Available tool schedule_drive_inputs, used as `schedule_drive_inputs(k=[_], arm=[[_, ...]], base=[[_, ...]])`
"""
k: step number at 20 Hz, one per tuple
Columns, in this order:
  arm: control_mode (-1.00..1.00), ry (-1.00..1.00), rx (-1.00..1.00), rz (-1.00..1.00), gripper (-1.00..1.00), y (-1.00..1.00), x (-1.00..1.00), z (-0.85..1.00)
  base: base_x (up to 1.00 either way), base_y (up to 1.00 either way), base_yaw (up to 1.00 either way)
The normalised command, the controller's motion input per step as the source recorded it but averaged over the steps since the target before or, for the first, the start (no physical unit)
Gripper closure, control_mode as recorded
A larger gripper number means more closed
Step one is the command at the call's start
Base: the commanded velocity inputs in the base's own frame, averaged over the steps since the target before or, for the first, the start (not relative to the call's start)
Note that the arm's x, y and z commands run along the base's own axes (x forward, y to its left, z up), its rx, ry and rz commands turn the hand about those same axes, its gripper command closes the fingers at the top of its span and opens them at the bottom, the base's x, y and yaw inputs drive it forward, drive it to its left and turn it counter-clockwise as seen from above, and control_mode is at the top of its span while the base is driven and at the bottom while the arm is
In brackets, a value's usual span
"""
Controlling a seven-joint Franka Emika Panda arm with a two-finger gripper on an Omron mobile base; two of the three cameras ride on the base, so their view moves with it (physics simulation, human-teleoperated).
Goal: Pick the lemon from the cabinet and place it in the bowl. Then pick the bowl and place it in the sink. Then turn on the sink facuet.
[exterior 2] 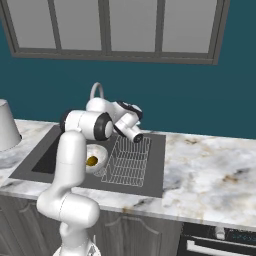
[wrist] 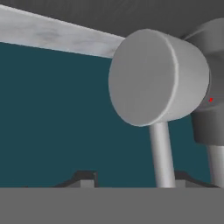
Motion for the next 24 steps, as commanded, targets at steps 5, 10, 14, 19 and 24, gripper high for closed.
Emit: schedule_drive_inputs(k=[5,10,14,19,24], arm=[[-1.0,0.06,0.07,-0.06,1.0,-0.74,0.0,0.0],[-1.0,0.07,0.12,-0.07,1.0,-0.96,0.0,0.0],[-1.0,0.07,0.12,-0.06,1.0,-0.95,0.0,-0.01],[-1.0,0.08,0.07,-0.03,1.0,-0.79,0.0,-0.17],[-1.0,0.07,0.06,-0.01,1.0,-0.78,0.0,-0.24]], base=[[0.0,0.0,0.0],[0.0,0.0,0.0],[0.0,0.0,0.0],[0.0,0.0,0.0],[0.0,0.0,0.0]])
